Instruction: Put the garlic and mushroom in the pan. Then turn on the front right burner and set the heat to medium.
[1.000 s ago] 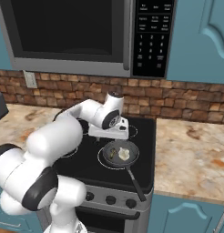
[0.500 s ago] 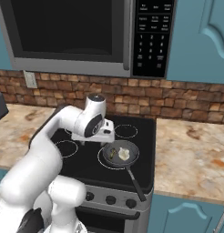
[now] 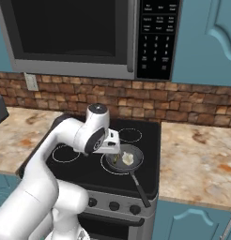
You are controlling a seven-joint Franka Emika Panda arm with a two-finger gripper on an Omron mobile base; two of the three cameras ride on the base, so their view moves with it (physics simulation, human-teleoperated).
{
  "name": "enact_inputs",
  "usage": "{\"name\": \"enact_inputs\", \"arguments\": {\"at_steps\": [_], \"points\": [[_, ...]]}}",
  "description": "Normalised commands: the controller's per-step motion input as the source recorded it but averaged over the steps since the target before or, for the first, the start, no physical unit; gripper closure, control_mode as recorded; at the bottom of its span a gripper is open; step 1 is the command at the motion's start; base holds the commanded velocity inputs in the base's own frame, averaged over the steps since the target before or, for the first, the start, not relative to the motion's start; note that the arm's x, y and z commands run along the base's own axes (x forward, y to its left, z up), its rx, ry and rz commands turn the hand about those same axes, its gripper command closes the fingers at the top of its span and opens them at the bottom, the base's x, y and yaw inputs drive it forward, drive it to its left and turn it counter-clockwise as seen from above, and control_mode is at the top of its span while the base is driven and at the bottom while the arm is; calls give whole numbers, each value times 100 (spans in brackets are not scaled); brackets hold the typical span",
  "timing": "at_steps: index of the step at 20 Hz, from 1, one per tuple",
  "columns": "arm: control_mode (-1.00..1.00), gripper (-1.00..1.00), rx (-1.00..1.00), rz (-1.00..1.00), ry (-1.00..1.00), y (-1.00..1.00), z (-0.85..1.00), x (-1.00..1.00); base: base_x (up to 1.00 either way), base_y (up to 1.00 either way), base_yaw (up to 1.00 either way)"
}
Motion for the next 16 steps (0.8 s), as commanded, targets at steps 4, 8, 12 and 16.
{"name": "enact_inputs", "arguments": {"at_steps": [4,8,12,16], "points": [[-100,-100,0,0,-8,-15,32,-27,0,0,0],[-100,-100,0,0,-9,3,46,-46,0,0,0],[-100,-100,0,-3,-7,8,14,-52,0,0,0],[-100,-100,-1,-10,-2,11,0,-10,0,0,0]]}}
